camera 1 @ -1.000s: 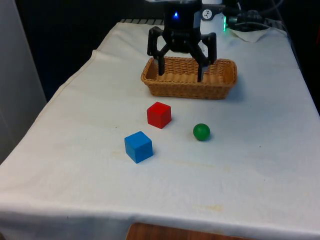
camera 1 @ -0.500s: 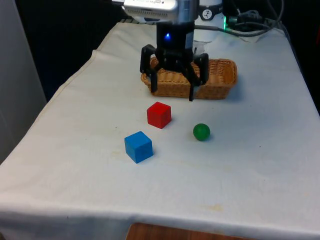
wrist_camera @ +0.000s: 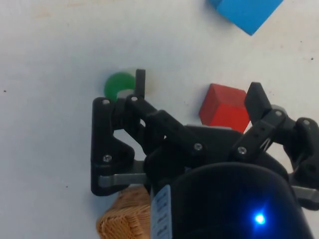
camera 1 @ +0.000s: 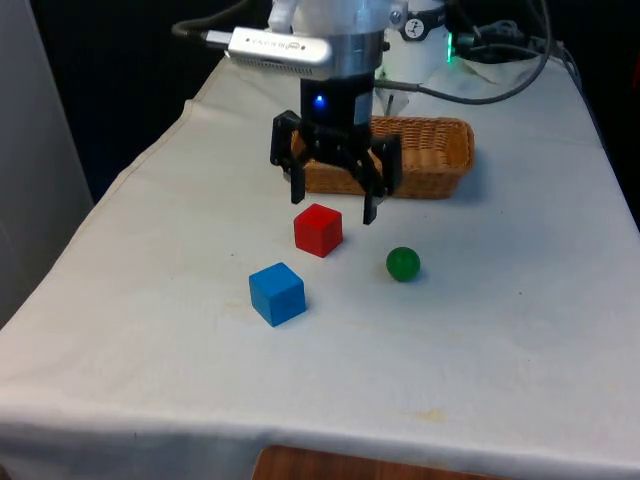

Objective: Place all non-red objects into the basket.

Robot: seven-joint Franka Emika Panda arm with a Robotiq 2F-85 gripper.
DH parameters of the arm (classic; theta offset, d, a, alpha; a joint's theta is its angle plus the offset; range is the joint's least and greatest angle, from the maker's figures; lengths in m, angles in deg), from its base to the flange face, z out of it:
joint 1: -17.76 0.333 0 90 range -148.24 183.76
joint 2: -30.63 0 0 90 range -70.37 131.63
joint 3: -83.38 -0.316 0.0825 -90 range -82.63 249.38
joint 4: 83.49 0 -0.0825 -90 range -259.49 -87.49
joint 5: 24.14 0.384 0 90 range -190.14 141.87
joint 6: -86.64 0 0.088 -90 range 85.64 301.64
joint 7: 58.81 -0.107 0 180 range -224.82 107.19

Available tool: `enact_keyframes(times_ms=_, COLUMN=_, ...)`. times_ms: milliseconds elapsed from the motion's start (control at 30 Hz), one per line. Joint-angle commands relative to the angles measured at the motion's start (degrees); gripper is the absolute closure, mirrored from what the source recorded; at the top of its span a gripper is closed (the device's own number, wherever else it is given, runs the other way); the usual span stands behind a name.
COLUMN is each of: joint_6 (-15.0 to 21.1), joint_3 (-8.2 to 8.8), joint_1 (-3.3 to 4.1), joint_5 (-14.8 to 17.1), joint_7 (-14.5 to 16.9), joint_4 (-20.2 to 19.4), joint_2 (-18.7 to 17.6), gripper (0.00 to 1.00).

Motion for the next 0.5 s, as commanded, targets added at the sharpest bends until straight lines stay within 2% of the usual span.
enact_keyframes(times_ms=0, joint_6=0.3, joint_3=-0.17, joint_1=-0.23, joint_5=0.6, joint_7=-0.3, joint_4=0.0, joint_2=-0.3, gripper=0.00)
enact_keyframes(times_ms=200, joint_6=0.7, joint_3=-0.06, joint_1=-0.40, joint_5=1.9, joint_7=-1.7, joint_4=0.3, joint_2=-1.8, gripper=0.00)
enact_keyframes(times_ms=233, joint_6=0.3, joint_3=0.23, joint_1=0.00, joint_5=1.2, joint_7=-1.6, joint_4=0.0, joint_2=-1.3, gripper=0.00)
enact_keyframes(times_ms=267, joint_6=0.7, joint_3=-0.06, joint_1=-0.46, joint_5=2.1, joint_7=-1.7, joint_4=0.5, joint_2=-2.1, gripper=0.00)
enact_keyframes(times_ms=467, joint_6=0.8, joint_3=0.06, joint_1=-0.92, joint_5=4.0, joint_7=-1.6, joint_4=3.3, joint_2=-5.0, gripper=0.00)
